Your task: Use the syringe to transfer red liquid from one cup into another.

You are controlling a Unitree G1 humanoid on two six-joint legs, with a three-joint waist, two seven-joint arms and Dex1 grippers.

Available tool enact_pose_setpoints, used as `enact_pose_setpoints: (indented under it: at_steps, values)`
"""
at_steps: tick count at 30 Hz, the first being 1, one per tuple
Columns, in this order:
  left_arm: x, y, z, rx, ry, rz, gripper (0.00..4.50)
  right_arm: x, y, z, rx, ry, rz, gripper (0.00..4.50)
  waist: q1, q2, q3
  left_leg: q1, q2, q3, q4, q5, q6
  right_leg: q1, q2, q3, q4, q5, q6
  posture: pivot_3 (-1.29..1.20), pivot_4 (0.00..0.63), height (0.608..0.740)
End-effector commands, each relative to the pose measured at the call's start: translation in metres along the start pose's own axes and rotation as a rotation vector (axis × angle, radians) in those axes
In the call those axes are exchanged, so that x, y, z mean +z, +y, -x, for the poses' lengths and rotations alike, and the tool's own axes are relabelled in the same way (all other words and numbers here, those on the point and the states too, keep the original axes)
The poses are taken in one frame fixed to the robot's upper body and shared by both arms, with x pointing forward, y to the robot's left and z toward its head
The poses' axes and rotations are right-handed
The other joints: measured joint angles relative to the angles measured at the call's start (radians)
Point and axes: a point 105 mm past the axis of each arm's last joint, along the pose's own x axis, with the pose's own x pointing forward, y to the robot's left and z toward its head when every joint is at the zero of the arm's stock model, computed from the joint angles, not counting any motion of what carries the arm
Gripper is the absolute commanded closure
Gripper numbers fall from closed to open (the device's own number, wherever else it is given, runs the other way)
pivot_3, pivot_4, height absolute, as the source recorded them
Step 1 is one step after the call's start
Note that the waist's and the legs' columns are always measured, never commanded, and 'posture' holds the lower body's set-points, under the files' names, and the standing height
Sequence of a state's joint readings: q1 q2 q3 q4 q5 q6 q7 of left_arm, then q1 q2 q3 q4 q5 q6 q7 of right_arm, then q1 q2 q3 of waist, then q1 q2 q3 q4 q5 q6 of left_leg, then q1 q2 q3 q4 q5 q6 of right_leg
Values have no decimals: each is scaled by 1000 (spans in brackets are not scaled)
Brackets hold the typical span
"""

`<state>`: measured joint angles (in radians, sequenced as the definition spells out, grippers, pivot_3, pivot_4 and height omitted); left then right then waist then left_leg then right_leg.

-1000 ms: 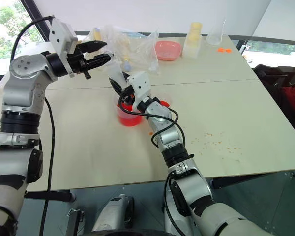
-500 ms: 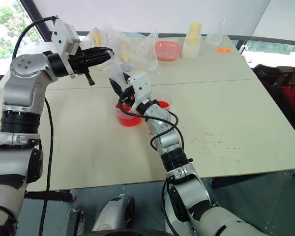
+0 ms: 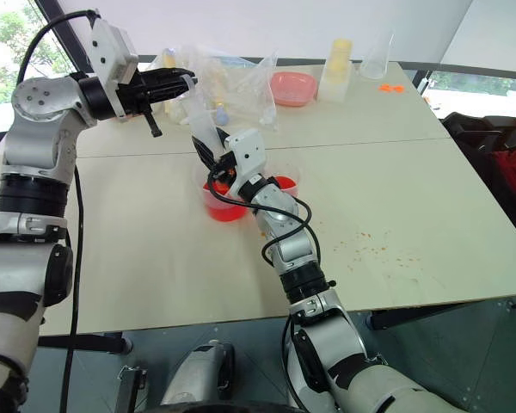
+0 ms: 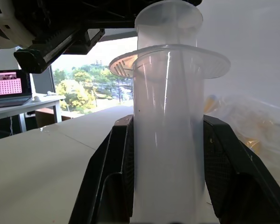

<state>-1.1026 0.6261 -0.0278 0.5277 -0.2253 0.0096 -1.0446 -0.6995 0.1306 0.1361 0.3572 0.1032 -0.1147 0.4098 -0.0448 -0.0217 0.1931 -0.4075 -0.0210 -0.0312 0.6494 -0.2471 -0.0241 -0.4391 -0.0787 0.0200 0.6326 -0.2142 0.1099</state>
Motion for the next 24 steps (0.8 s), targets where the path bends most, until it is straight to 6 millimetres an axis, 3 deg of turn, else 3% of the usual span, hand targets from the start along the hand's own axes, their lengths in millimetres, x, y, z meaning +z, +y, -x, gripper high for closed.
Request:
enact_pose_setpoints:
  at_steps: [1,3,6,9,12,17,24]
  values:
    - [31,39,14,164,-29,-96,4479,8,61,-8,245,-44,35,3113,0,0,0,0,0,0,0,0,0,0,0,0,0,0,0,0,150,740]
    - [23,29,15,109,-19,-62,4479,10,59,-9,234,-52,39,3113,-1,0,0,0,0,0,0,0,0,0,0,0,0,0,0,0,150,740]
    - [15,12,20,20,-7,11,3337,20,48,-13,198,-78,53,3113,-7,0,0,0,0,0,0,0,0,0,1,0,0,0,0,0,150,740]
    - [9,7,28,13,21,48,2008,37,35,-17,152,-118,67,3113,-14,0,0,0,1,0,0,0,0,0,1,0,1,0,0,0,150,740]
    - [16,0,37,-18,-5,135,678,61,20,-18,87,-175,61,3113,-17,0,0,0,1,-1,0,0,0,0,1,0,1,0,0,0,150,740]
    - [1,-22,60,-63,49,280,678,76,14,-15,49,-207,42,3113,-19,0,0,0,1,-2,0,0,0,0,0,1,1,0,0,0,150,740]
    - [-8,-56,93,-76,49,509,678,77,14,-15,32,-210,13,3113,-24,0,0,1,2,-3,0,0,0,-1,1,2,2,0,0,0,150,740]
